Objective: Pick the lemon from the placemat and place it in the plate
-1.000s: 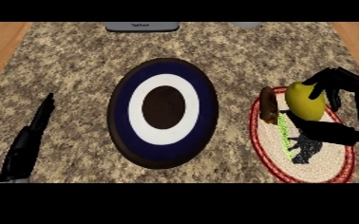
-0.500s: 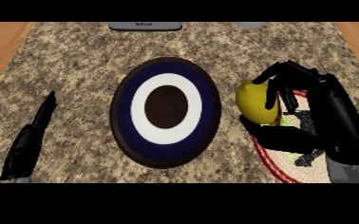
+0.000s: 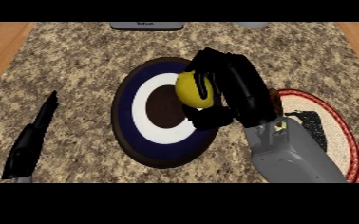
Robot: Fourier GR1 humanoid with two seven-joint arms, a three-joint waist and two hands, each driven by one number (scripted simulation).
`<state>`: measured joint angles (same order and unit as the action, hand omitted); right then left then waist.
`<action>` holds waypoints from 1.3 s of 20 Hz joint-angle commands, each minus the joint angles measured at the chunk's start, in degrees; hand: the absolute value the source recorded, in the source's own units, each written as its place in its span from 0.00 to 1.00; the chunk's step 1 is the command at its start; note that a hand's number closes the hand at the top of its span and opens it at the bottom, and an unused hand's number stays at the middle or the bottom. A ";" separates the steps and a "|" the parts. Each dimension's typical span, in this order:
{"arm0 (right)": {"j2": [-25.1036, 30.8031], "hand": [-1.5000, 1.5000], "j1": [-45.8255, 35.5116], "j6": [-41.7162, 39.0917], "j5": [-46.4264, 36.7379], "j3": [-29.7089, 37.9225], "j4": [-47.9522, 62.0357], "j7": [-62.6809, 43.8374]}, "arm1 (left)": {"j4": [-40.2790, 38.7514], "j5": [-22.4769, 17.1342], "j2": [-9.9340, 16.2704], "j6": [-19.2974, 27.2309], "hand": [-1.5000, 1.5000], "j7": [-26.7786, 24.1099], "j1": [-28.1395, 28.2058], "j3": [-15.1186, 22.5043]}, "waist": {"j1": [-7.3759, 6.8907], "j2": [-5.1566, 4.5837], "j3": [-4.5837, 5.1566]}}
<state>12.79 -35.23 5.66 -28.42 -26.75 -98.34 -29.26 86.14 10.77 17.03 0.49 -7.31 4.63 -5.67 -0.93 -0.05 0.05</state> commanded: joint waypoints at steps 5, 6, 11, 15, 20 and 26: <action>-12.47 1.00 -5.32 5.50 -3.35 -6.61 18.28 0.76 | -0.38 1.65 -2.64 1.22 0.50 -1.76 0.99 1.01 | -0.29 -0.10 -0.02; -11.98 1.00 -6.71 1.63 -1.90 -0.73 24.81 9.17 | 1.82 -0.30 0.28 -1.54 0.50 2.50 -1.37 -0.94 | -0.18 -0.19 -0.06; -12.71 0.00 -8.94 14.74 7.60 -5.19 29.94 1.28 | 0.12 2.33 -2.12 0.76 0.50 1.69 -1.44 0.81 | -0.56 -0.17 -0.05; -12.76 0.00 -11.41 20.58 12.18 -8.37 35.29 4.60 | -0.91 0.61 -0.68 -1.89 0.50 -0.30 -0.88 -1.24 | -0.37 -0.12 -0.05; -12.78 0.00 -8.00 27.80 17.14 -3.97 33.10 13.89 | -1.95 2.21 -2.58 0.73 0.50 -2.46 -0.28 -0.83 | -0.30 -0.25 -0.07; -10.89 0.00 -2.27 30.82 19.94 6.26 25.50 15.23 | 0.93 1.37 -1.39 -0.31 0.50 1.98 -1.12 -1.98 | 1.17 0.10 -0.11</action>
<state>0.44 -40.88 34.47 -10.97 -25.65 -69.75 -16.24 86.05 11.98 16.03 -0.33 -7.16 4.13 -7.47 -0.46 -0.05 -0.03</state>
